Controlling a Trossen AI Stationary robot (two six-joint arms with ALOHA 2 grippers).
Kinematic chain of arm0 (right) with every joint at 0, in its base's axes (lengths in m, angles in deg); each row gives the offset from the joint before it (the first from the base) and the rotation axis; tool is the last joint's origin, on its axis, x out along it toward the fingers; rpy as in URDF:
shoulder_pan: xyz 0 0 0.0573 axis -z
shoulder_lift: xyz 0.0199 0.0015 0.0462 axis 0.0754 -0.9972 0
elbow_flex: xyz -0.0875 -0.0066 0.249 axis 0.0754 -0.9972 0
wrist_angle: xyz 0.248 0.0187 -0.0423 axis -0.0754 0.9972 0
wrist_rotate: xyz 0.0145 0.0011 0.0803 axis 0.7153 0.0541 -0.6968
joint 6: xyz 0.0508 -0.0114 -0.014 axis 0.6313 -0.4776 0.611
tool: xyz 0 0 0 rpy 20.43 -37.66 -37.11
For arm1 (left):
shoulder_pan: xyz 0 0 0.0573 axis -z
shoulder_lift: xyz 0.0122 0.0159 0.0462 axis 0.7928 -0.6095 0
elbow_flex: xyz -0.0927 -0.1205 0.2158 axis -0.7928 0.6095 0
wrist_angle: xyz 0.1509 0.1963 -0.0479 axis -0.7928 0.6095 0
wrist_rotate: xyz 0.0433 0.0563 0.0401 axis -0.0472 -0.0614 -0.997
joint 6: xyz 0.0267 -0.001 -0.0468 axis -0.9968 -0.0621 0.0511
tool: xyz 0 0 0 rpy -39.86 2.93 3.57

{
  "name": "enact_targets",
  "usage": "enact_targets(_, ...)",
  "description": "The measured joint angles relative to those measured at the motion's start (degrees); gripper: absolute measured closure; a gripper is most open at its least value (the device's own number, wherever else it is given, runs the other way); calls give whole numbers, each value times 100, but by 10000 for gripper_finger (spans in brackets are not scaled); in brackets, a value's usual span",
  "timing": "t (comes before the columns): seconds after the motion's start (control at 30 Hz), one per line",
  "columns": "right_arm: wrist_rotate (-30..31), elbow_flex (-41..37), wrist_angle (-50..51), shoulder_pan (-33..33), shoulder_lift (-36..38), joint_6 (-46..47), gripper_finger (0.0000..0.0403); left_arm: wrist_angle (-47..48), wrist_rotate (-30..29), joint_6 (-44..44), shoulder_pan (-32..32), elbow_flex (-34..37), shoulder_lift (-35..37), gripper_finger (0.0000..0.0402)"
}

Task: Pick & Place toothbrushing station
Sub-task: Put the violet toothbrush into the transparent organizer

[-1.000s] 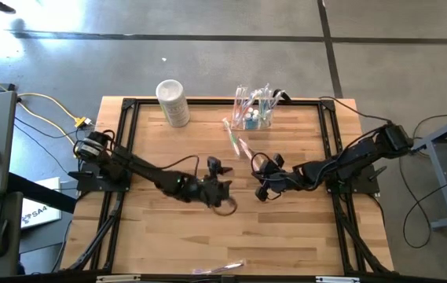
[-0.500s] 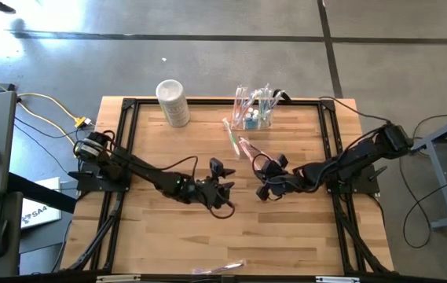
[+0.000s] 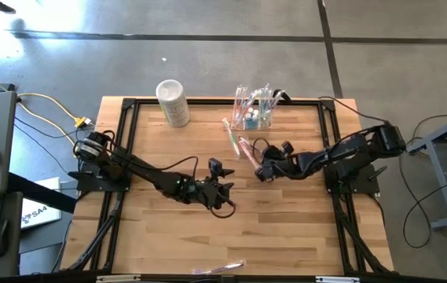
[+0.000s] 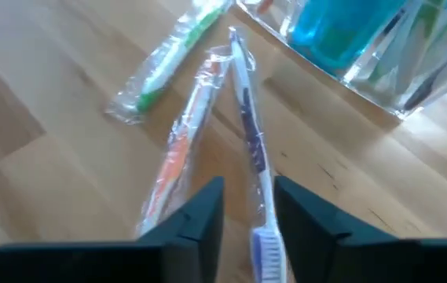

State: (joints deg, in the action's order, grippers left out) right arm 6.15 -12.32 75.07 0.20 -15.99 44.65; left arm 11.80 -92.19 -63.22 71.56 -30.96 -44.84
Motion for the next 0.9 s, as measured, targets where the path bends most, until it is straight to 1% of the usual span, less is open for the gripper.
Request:
enact_targets(0.17, -645, 0, 23, 446, 0, -96, 225, -4, 0, 2, 0, 0, 2, 158)
enact_targets(0.3, -742, 0, 39, 673, 0, -159, 199, 0, -2, 41, 0, 0, 2, 158)
enact_targets(0.4, -979, 0, -23, 783, -2, -251, 195, 6, -2, 111, 0, 0, 2, 158)
enact_targets(0.57, -1055, 0, -92, 798, -151, -257, 200, 123, -2, 172, 0, 0, 4, 158)
enact_targets(0.63, -1116, -2, -168, 800, -334, -307, 202, 141, -3, 209, 0, 0, 4, 158)
enact_targets(0.8, -1070, 13, -789, 830, -985, -542, 203, 223, -4, 324, -2, 0, 5, 158)
enact_targets(0.9, -1367, 35, -1057, 968, -1240, -502, 211, 252, 8, 325, -2, 0, 7, 158)
